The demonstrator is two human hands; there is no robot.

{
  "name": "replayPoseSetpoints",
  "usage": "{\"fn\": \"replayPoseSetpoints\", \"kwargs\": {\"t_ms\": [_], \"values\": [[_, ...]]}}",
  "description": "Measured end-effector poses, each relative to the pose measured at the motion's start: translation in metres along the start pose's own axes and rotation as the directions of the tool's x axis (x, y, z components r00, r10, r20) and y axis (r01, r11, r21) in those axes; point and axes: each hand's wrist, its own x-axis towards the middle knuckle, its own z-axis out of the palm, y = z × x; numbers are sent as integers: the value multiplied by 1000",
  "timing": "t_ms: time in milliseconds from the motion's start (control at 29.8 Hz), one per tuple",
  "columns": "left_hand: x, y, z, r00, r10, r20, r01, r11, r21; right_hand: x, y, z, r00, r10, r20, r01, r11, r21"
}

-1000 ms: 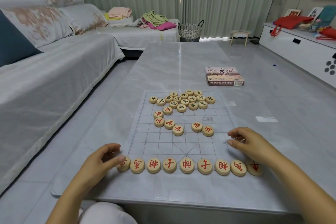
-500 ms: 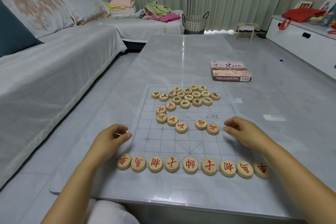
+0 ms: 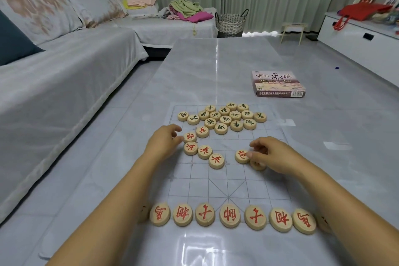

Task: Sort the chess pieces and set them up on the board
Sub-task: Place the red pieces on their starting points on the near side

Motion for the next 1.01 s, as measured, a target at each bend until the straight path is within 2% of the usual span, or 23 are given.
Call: {"fn": "replayPoseSetpoints", "kwargs": {"t_ms": [134, 268, 369, 436, 537, 604, 705, 839, 940, 1007], "values": [[24, 13, 9, 992, -88, 92, 84, 995, 47, 10, -7, 3, 997, 14, 76, -7, 995, -100], [29, 17, 15, 990, -116, 77, 111, 991, 70, 15, -12, 10, 998, -12, 59, 22, 984, -175], [25, 9, 9, 990, -129, -51, 127, 991, -39, 10, -8, 5, 1000, -7, -10, 6, 999, -42], [18, -1, 2, 989, -113, -93, 110, 993, -38, 1, -1, -5, 996, 32, -84, -26, 997, 69], [7, -11, -3, 995, -96, -18, 97, 994, 49, -16, 17, -20, 980, 94, -174, -83, 994, 70], [2, -10, -1, 997, -76, 21, 75, 996, 49, -31, 30, -24, 975, 125, -184, -122, 992, 26], [2, -4, 4, 994, 39, 106, -44, 998, 39, -49, 41, -19, 972, 186, -141, -195, 979, -55], [10, 4, 8, 955, 168, 244, -226, 946, 233, -54, 48, -20, 963, 232, -134, -251, 957, -144], [11, 9, 4, 953, 147, 264, -227, 924, 307, -55, 53, -32, 975, 222, -13, -222, 975, -25], [5, 8, -3, 962, 132, 239, -201, 934, 296, -58, 56, -38, 984, 172, 54, -172, 985, 6]]}}
